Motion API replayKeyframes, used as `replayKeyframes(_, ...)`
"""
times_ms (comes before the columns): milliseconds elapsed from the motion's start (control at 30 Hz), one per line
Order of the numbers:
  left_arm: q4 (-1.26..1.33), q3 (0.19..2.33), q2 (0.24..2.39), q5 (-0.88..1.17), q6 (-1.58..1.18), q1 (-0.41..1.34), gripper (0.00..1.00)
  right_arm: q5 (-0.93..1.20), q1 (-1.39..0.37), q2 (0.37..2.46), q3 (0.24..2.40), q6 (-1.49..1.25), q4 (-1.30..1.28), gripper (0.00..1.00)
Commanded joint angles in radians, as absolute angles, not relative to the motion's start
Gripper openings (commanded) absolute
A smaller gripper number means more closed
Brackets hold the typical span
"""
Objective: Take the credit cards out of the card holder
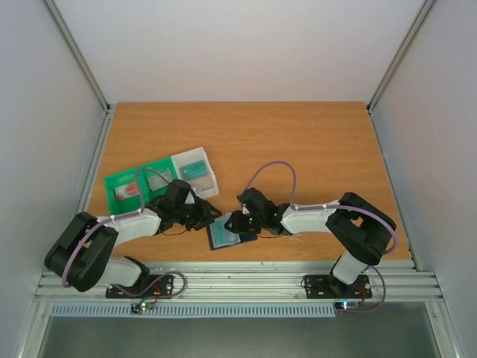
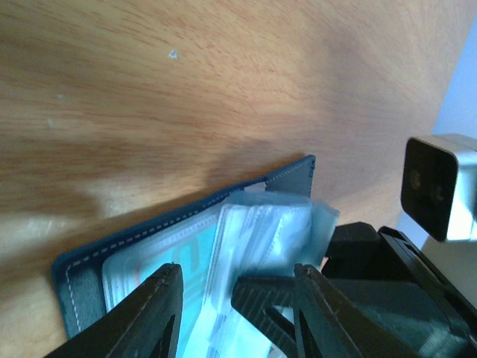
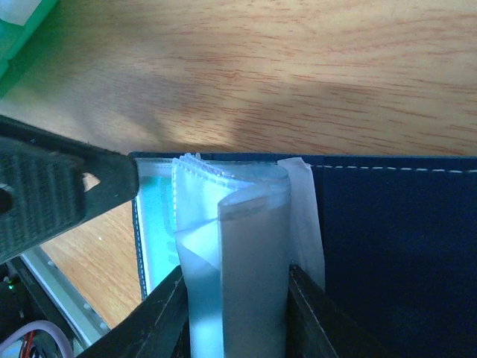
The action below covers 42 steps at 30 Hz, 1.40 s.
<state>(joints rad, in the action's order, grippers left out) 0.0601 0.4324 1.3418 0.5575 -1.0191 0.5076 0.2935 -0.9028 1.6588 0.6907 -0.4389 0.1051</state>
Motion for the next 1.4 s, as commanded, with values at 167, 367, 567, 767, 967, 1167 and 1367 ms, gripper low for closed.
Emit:
replayKeyframes(167, 0.228, 0.473, 1.454, 0.586, -1.068, 0.529, 0.42, 0.283, -0.897, 1.628, 0.670, -0.402, 0.046, 0.37)
replayKeyframes(367, 0.220, 0.472, 1.482, 0.578, -1.074, 0.541, 0.43, 0.264, -0.897, 1.590, 0.674, -0.389, 0.012, 0.48)
replayKeyframes(567, 0.241, 0.464, 1.497, 0.581, -1.086, 0.543, 0.43, 0.232, -0.897, 1.502, 0.667, -0.365, -0.078, 0.60)
replayKeyframes(767, 0.247, 0.467, 1.502, 0.583, -1.088, 0.546, 0.43, 0.203, -0.898, 1.409, 0.674, -0.307, -0.192, 0.56)
replayKeyframes(967, 0.231, 0.469, 1.487, 0.575, -1.082, 0.546, 0.43, 0.260, -0.909, 1.429, 0.688, -0.274, -0.222, 0.64)
replayKeyframes(1167, 0.221, 0.474, 1.462, 0.573, -1.089, 0.545, 0.43, 0.088, -1.007, 1.511, 0.841, -0.222, -0.410, 0.75)
replayKeyframes(1367, 0.214, 0.461, 1.432, 0.553, -1.090, 0.546, 0.43, -0.055, -1.066, 1.616, 0.944, -0.202, -0.474, 0.80)
